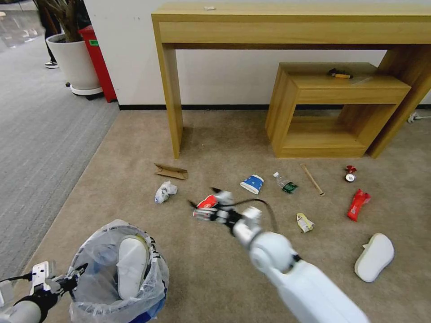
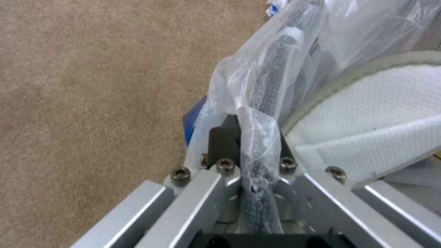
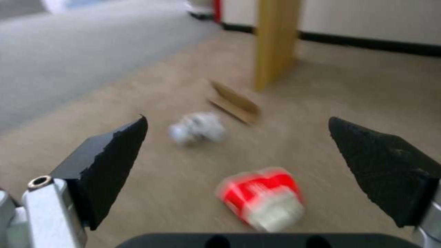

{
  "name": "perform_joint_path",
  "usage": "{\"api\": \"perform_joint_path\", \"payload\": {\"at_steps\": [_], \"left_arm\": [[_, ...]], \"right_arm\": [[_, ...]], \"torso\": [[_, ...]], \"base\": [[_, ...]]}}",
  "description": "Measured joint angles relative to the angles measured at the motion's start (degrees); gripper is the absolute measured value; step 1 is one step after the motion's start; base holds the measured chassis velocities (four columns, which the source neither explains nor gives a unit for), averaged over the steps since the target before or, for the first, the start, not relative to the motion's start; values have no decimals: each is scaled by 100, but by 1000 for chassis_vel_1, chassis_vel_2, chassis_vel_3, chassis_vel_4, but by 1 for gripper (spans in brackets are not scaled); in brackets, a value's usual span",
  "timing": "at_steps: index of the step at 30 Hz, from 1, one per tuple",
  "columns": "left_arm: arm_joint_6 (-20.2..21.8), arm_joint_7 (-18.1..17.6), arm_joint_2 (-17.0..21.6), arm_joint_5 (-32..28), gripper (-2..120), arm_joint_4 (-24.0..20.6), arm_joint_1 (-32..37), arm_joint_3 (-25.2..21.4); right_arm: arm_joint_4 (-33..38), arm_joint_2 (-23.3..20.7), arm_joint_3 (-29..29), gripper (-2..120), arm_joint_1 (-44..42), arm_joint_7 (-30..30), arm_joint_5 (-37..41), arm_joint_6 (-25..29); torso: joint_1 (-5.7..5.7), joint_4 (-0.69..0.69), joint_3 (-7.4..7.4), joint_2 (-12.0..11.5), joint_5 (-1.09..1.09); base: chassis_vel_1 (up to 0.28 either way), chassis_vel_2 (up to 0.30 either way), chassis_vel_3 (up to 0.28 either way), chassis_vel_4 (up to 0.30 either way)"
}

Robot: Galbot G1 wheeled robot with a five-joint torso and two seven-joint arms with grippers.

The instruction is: Pick up the trash bin and place the garbage on the floor into it.

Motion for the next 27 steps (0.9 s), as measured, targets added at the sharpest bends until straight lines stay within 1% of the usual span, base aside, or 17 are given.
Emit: {"api": "perform_joint_path", "payload": {"at_steps": [2,3,4,6,7,9,13,16,17,19,24,25,27], "left_arm": [[0,21,-35,24,0,-16,2,10],[0,27,-45,24,0,-24,5,10],[0,27,-45,24,0,-24,5,10],[0,37,-64,25,0,-32,18,8],[0,37,-64,25,0,-32,18,8],[0,66,-92,26,0,-32,46,-21],[0,127,-104,33,0,15,129,-112],[-42,361,-103,71,0,130,375,-383],[-42,361,-103,71,0,130,375,-383],[-112,490,-118,67,0,179,507,-535],[-188,642,-166,38,0,234,639,-714],[-241,733,-198,19,0,264,716,-796],[-273,798,-231,13,0,285,769,-836]], "right_arm": [[65,-28,468,100,-532,2,-205,85],[133,-19,682,100,-772,3,-244,88],[133,-19,682,100,-772,3,-244,88],[257,10,1043,100,-1212,-18,-294,83],[257,10,1043,100,-1212,-18,-294,83],[296,27,1314,100,-1500,-83,-411,140],[298,34,1507,100,-1672,-157,-491,218],[344,39,1771,100,-1812,-214,-497,274],[344,39,1771,100,-1812,-214,-497,274],[359,36,1894,100,-1836,-226,-476,294],[363,36,2052,100,-1875,-239,-449,315],[367,36,2155,100,-1932,-269,-435,336],[372,36,2237,100,-1993,-296,-423,361]], "torso": [[0,-1,-1,0,0],[0,1,-1,0,0],[0,1,-1,0,0],[0,-1,-1,0,-1],[0,-1,-1,0,-1],[0,-1,-1,0,-2],[0,0,-1,0,-2],[0,1,0,0,-3],[0,1,0,0,-3],[0,1,0,0,-2],[0,2,-1,0,-2],[0,1,0,0,-3],[-1,1,0,1,-1]], "base": [[0,0,0,0],[0,0,0,0],[0,0,0,0],[0,0,0,0],[0,0,0,0],[0,0,0,0],[0,0,0,0],[-41,-29,22,32],[-65,-60,47,49],[-89,-87,102,116],[-158,-174,184,165],[-226,-225,210,203],[-226,-224,222,203]]}}
